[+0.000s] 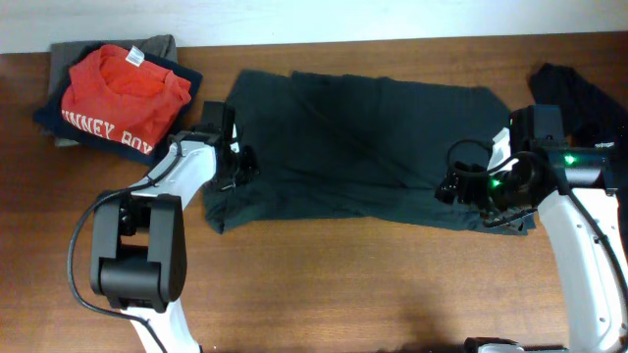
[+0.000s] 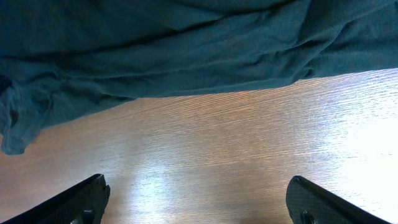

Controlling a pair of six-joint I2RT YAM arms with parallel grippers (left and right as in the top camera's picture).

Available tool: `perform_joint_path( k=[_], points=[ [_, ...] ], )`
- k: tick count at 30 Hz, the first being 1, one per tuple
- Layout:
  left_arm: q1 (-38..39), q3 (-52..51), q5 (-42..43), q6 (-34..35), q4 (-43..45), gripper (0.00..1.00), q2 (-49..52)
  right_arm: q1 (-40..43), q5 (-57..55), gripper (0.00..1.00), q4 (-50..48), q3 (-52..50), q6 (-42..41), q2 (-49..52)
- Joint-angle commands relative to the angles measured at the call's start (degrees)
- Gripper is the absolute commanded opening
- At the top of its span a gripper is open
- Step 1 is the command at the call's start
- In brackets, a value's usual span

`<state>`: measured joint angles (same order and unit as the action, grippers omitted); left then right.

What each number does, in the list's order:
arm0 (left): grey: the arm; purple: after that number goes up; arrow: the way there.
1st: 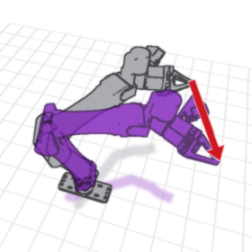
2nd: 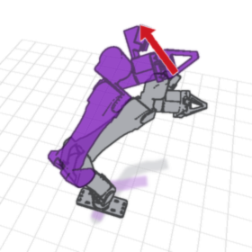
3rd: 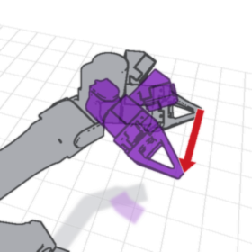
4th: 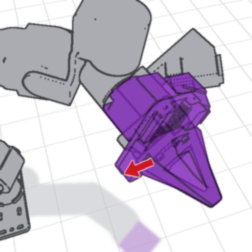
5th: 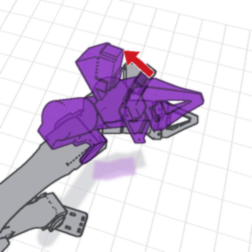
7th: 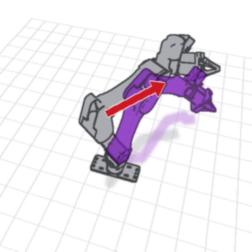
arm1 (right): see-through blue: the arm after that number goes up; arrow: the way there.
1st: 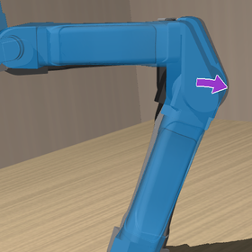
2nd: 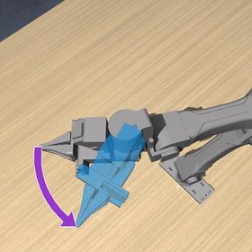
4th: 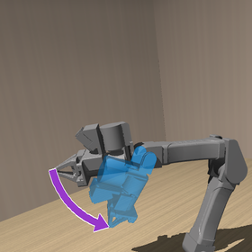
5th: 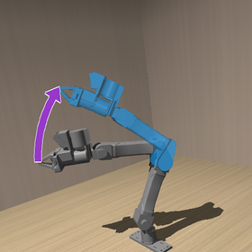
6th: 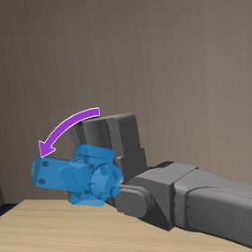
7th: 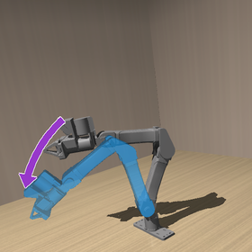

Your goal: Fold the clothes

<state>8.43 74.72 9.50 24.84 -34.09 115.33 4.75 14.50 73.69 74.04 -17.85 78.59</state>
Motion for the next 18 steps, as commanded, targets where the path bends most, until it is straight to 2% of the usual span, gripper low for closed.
perform_joint_path(
  k=[1, 7, 18],
  points=[
    [-0.1, 2.0, 1.5, -0.3, -2.8, 0.01, 2.0, -0.6, -0.1, 0.95, 0.1, 0.0, -0.2, 0.2],
    [-0.1, 7.3, 1.7, -0.3, -8.7, 0.01, 2.0, -0.6, -0.1, 0.96, 0.1, 0.0, -0.2, 0.2],
    [-0.1, 13.0, 1.7, -0.3, -11.4, 0.01, 2.0, -0.6, -0.2, 0.96, 0.0, 0.0, 0.9, 0.2]
  ],
)
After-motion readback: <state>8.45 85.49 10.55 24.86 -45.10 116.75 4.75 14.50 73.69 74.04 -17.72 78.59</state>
